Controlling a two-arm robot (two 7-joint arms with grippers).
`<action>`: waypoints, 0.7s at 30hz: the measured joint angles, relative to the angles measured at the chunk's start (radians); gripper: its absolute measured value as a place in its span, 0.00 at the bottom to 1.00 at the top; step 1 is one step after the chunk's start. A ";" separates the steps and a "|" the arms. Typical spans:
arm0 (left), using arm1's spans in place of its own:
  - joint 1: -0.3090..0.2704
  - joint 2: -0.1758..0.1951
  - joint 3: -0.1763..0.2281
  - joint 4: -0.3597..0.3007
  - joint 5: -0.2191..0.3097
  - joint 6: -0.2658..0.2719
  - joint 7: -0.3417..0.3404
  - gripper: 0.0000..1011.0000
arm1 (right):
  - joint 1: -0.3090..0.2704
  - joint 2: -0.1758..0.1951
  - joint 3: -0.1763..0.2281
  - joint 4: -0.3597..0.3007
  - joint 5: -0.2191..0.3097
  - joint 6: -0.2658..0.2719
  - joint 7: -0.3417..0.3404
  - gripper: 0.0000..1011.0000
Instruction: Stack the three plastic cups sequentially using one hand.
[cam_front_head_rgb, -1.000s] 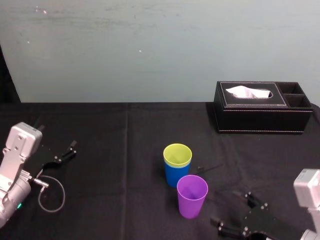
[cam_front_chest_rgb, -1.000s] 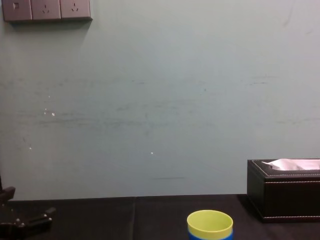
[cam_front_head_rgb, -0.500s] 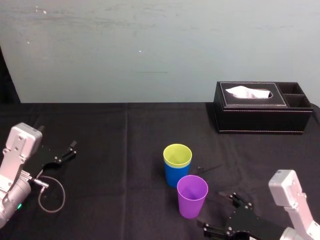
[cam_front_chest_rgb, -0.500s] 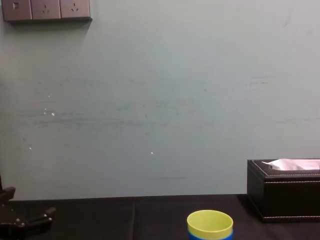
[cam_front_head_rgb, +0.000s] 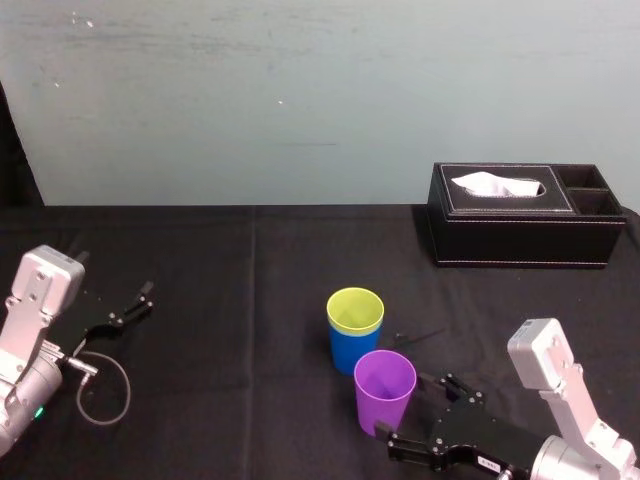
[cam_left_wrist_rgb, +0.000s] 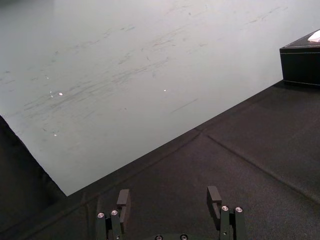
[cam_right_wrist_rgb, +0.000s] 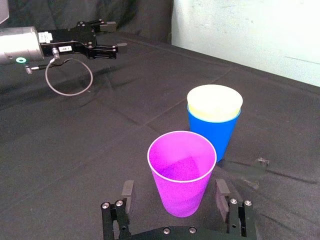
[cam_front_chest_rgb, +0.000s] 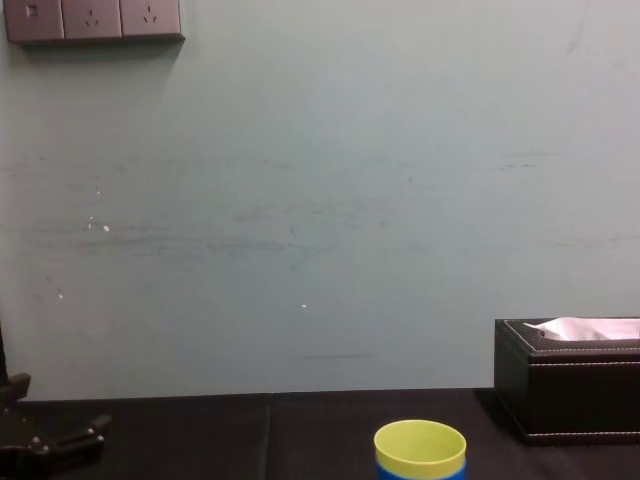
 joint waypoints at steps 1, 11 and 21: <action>0.000 0.000 0.000 0.000 0.000 0.000 0.000 0.99 | 0.006 -0.003 -0.003 0.003 -0.001 0.006 0.000 0.99; 0.000 0.000 0.000 0.000 0.000 0.000 0.000 0.99 | 0.040 -0.030 -0.020 0.036 -0.003 0.026 -0.009 0.99; 0.000 0.000 0.000 0.000 0.000 0.000 0.000 0.99 | 0.066 -0.049 -0.034 0.058 -0.006 0.027 -0.010 0.99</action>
